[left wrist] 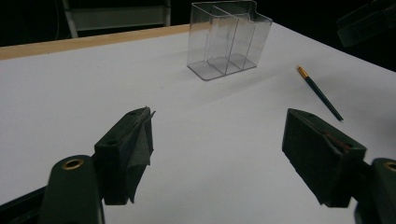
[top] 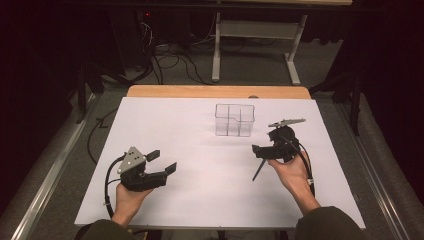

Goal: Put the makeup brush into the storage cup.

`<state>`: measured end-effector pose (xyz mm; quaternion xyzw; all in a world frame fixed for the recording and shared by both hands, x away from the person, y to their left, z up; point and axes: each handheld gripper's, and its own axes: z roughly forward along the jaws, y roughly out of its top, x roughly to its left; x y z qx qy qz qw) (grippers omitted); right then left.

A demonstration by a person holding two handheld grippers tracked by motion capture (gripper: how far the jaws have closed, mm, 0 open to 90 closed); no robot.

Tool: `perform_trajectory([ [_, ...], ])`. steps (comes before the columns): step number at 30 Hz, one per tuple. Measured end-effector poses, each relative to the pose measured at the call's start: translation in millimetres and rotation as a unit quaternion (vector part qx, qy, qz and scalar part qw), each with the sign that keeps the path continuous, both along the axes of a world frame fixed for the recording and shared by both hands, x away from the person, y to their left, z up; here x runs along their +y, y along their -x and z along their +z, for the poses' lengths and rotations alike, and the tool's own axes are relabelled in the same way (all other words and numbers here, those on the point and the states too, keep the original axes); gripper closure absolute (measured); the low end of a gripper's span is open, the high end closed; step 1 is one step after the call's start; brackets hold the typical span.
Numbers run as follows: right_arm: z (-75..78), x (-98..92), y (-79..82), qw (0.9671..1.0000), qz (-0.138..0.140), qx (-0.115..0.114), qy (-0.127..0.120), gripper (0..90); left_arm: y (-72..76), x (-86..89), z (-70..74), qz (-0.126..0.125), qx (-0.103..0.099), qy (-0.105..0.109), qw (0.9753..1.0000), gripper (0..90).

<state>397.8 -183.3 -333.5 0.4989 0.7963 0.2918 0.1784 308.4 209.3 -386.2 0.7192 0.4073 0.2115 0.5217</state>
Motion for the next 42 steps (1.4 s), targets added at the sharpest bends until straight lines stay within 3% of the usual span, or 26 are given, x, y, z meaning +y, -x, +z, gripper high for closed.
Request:
perform_trajectory([
  [13,1.6,5.2,-10.2,0.9966,-0.016,0.075,0.03,21.9,0.1,-0.8,-0.1,-0.005,0.002,0.002,1.0,24.6],
  [33,-4.8,9.1,-20.6,0.9891,-0.034,0.133,0.054,23.2,0.5,-0.2,0.5,-0.004,0.0,0.002,1.0,24.5],
  [38,-9.1,8.8,-24.3,0.9867,-0.035,0.149,0.054,24.0,1.0,-1.1,0.3,-0.007,0.002,0.004,1.0,24.5],
  [42,-10.2,8.8,-25.8,0.9868,-0.032,0.152,0.048,24.7,0.6,-0.5,0.4,-0.005,0.001,0.007,1.0,24.8],
])
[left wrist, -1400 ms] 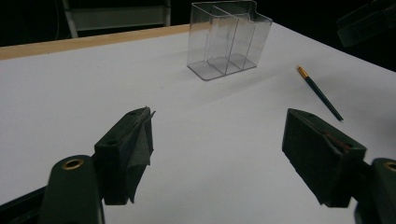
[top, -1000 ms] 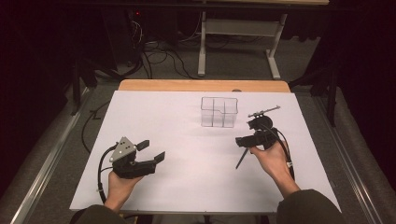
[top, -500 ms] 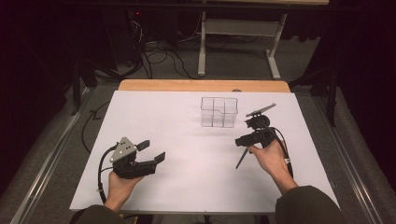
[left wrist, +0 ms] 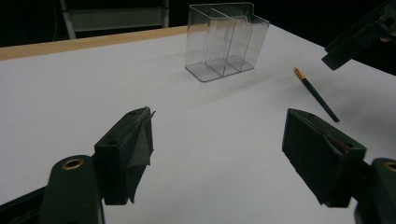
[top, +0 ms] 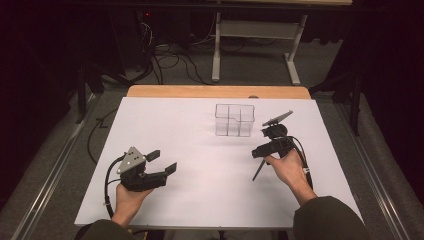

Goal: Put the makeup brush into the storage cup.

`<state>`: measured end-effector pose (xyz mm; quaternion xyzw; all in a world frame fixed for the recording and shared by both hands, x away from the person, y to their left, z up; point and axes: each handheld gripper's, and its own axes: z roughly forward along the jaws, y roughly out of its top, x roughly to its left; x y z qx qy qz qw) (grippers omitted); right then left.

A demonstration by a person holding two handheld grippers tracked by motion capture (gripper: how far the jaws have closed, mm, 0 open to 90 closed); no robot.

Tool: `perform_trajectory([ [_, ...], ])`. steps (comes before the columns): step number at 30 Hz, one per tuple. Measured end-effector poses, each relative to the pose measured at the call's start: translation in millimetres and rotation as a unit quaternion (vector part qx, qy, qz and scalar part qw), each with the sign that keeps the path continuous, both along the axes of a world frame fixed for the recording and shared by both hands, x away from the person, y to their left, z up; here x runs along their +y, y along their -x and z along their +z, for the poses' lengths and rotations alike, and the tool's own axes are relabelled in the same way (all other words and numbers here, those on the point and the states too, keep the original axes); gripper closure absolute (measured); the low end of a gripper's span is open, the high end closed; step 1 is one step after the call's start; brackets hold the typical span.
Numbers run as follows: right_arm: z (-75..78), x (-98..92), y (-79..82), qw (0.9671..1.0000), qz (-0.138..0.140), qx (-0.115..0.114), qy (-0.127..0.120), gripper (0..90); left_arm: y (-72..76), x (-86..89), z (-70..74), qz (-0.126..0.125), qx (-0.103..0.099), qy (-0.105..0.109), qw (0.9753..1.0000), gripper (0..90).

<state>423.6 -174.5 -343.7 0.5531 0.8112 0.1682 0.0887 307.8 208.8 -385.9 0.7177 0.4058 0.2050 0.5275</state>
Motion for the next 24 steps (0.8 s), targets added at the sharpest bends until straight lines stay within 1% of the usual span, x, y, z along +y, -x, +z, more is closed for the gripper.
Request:
perform_trajectory([
  [6,-4.4,-0.2,-4.6,0.9999,-0.006,0.014,0.0,25.5,0.8,-0.1,0.4,-0.001,-0.003,-0.001,1.0,24.8],
  [18,-13.1,0.1,-7.1,0.9994,-0.004,0.034,-0.002,26.5,0.6,0.5,0.4,0.0,-0.002,0.001,1.0,24.8],
  [24,-17.8,-1.9,-10.3,0.9988,-0.011,0.047,0.0,27.5,0.9,-0.1,0.5,0.0,-0.003,0.0,1.0,24.8],
])
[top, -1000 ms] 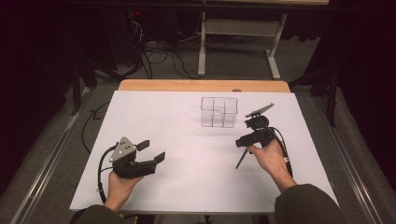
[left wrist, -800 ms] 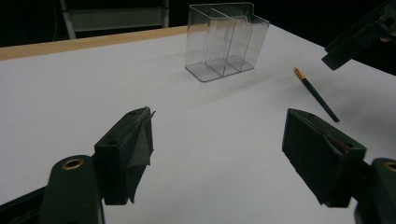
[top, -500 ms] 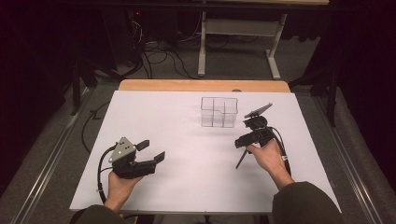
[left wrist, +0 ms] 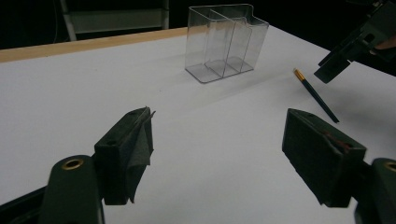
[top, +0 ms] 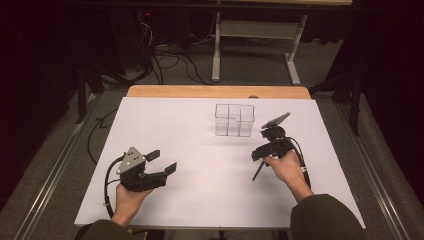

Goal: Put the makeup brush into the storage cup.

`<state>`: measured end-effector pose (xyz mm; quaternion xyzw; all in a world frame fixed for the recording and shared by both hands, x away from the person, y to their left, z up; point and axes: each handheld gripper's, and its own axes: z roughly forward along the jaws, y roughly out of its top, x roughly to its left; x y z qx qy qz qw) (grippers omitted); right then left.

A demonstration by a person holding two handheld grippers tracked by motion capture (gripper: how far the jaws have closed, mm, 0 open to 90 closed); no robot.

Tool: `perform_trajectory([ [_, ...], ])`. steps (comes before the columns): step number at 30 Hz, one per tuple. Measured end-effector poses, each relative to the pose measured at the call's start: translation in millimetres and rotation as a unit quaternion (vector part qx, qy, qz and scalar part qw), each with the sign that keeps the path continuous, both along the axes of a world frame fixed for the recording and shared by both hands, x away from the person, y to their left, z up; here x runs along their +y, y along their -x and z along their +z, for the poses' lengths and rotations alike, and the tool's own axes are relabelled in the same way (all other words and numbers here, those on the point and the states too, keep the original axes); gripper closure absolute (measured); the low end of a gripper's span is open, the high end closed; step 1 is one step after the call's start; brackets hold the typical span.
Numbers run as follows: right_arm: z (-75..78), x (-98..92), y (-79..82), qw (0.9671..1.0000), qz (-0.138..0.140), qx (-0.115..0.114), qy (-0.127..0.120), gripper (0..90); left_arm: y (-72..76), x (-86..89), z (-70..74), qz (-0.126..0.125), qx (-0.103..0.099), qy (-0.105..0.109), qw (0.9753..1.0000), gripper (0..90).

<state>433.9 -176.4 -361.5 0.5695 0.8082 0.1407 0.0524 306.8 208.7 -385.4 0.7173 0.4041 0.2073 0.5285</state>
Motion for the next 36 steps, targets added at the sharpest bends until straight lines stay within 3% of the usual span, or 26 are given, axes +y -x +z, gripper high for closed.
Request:
perform_trajectory([
  [16,-10.3,-0.5,-7.3,0.9992,-0.011,0.036,0.016,30.0,-1.0,0.4,-0.3,-0.001,0.002,0.002,1.0,24.8],
  [36,-26.7,-5.1,-17.6,0.9979,-0.024,0.057,0.021,32.5,-1.2,0.9,-0.3,0.001,0.003,-0.003,1.0,24.7],
])
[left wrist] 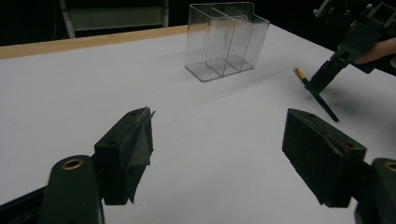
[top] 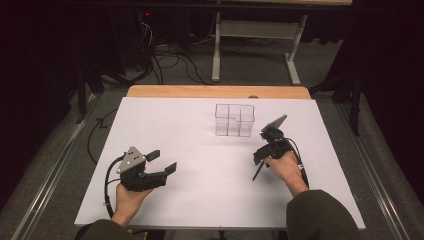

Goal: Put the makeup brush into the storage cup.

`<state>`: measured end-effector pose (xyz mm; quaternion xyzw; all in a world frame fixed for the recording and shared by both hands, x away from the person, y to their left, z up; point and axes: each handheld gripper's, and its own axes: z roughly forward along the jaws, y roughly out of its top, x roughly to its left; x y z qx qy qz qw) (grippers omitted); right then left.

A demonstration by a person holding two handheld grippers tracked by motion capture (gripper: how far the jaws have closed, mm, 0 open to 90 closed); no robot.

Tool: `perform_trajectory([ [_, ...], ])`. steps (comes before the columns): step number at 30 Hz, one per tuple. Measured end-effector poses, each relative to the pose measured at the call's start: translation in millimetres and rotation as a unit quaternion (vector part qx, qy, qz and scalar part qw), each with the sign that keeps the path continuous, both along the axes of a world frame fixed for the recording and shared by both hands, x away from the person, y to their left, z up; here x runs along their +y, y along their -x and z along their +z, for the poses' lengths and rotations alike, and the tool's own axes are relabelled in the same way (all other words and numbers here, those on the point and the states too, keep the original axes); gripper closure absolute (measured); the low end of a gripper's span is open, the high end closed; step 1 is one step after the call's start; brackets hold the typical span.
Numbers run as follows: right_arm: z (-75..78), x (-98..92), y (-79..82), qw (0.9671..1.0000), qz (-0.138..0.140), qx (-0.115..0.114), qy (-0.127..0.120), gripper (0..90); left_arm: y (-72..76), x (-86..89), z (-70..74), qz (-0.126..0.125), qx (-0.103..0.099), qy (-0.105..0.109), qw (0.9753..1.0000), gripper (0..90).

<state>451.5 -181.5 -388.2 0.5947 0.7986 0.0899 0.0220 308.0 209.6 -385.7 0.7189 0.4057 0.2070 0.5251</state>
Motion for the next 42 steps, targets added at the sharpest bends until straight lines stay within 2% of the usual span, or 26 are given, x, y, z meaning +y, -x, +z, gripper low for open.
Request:
perform_trajectory([
  [17,-3.1,-1.0,-2.9,0.9999,0.0,-0.002,0.011,40.0,0.1,-1.0,-0.6,-0.003,0.004,0.003,1.0,24.8],
  [31,-3.9,1.7,-0.5,0.999,0.011,-0.012,0.042,50.4,0.6,-1.2,-0.7,-0.001,0.003,0.001,1.0,24.8],
  [34,-4.4,2.8,0.4,0.9984,0.018,-0.017,0.051,52.8,0.3,0.3,-1.0,0.005,0.006,0.006,1.0,24.8],
  [42,-4.0,0.3,1.2,0.9982,0.022,-0.021,0.052,58.5,0.7,-0.1,-1.1,0.003,0.005,0.003,1.0,24.8],
])
